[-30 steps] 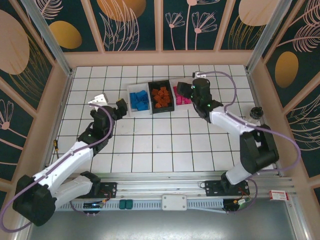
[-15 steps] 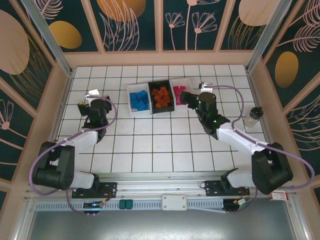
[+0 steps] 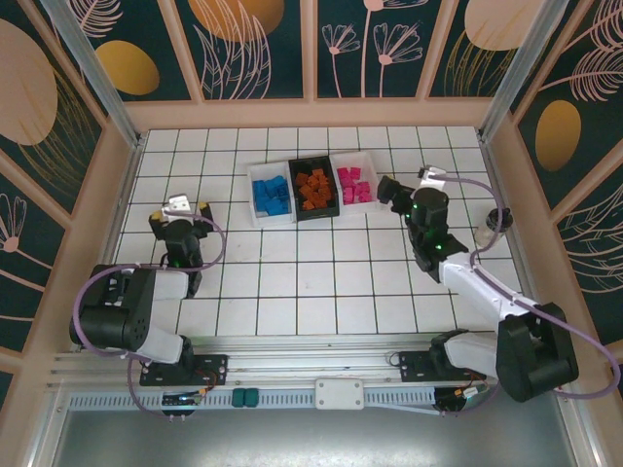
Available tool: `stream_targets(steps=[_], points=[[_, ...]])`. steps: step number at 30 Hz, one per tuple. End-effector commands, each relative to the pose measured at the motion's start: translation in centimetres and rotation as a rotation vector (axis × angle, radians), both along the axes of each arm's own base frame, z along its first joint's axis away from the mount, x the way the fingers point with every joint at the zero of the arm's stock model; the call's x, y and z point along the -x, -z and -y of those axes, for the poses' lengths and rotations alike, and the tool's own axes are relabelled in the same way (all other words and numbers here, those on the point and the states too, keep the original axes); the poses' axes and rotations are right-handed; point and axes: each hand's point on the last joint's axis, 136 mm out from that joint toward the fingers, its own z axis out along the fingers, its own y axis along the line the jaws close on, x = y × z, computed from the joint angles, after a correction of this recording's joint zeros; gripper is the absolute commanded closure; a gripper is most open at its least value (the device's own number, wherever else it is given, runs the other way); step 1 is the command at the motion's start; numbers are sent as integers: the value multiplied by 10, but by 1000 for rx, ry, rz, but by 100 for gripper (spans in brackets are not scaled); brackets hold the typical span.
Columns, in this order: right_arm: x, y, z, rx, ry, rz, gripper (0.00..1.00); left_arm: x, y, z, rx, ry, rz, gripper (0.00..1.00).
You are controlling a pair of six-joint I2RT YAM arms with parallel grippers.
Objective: Sort the legos into containers by color
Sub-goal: Reset both arms
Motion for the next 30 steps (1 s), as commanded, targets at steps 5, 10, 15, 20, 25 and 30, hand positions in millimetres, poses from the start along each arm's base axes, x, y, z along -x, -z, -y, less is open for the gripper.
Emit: stream_targets(steps=[5, 10, 15, 20, 25, 30], points=[[38, -26, 57, 153, 144, 355, 1, 9, -10, 4, 78, 85, 135, 1], [36, 7, 90, 267, 197, 302, 1, 12, -8, -4, 88, 36, 130, 1], [14, 51, 94, 310, 163, 163, 1, 13, -8, -4, 88, 37, 130, 1], [11, 77, 100, 257, 131, 155, 1, 13, -8, -4, 86, 37, 131, 1], [10, 90, 101, 236, 107, 151, 1, 12, -9, -4, 85, 37, 132, 1], [12, 90, 104, 226, 110, 154, 1, 13, -8, -4, 85, 36, 131, 1]])
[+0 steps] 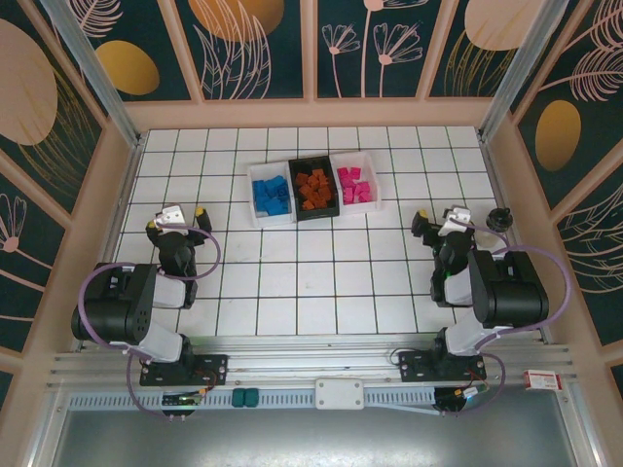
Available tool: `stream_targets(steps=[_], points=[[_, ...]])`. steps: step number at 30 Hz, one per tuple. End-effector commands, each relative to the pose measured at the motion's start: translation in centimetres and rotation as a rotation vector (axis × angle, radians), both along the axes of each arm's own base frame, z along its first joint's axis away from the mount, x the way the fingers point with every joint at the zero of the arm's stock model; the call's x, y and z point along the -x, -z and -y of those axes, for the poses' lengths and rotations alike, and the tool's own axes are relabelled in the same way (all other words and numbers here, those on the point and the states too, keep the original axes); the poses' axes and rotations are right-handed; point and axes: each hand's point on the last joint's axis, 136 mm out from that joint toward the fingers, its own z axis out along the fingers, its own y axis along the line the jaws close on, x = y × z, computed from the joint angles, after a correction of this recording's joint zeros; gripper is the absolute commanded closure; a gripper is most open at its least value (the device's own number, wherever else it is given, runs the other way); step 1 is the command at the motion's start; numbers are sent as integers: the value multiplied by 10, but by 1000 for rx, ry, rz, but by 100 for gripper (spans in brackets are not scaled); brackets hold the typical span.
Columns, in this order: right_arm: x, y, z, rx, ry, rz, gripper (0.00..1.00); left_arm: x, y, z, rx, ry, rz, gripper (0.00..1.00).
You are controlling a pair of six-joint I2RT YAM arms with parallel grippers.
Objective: Sort the legos into containers by color
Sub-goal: Reset both arms
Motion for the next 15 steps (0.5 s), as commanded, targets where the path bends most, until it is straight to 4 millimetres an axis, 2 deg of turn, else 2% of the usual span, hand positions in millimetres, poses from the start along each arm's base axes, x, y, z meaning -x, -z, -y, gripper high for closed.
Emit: stream_targets(steps=[1, 15], points=[[-2, -22, -1, -18, -8, 91, 1, 0, -15, -3, 22, -15, 68, 1], [-4, -21, -1, -15, -5, 87, 1, 0, -16, -3, 22, -15, 70, 1]])
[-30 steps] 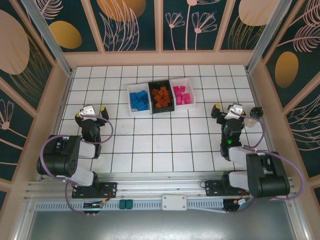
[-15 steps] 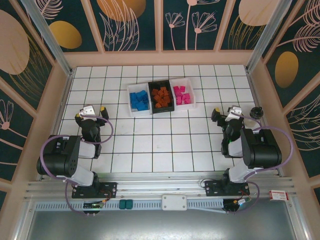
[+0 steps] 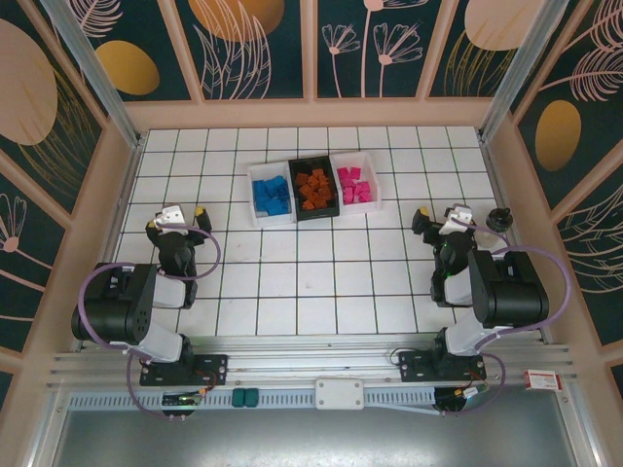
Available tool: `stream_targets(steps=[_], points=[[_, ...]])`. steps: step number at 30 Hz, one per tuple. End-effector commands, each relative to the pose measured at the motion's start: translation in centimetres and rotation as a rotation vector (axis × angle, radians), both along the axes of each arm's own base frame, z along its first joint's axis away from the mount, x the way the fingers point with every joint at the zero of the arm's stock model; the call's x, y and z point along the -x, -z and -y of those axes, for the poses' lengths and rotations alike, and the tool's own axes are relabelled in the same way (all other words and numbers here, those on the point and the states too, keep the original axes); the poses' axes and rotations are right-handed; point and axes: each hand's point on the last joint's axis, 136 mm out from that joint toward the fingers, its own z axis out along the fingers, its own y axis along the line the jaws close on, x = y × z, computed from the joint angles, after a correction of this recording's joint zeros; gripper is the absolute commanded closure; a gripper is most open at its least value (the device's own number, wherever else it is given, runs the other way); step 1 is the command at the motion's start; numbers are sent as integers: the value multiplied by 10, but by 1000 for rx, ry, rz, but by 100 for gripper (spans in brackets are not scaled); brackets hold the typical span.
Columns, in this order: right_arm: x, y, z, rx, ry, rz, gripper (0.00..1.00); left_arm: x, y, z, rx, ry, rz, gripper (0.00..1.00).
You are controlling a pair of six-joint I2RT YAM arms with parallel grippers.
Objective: Sort the legos into containers by color
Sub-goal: Reset both arms
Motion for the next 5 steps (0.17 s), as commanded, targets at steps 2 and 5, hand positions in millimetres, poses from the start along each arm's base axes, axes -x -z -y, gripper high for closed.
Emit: stream_targets(steps=[2, 5], points=[[-2, -13, -1, -2, -6, 50, 1, 0, -14, -3, 21, -15, 63, 1], [-2, -12, -1, -1, -7, 50, 1, 0, -15, -4, 22, -16, 66, 1]])
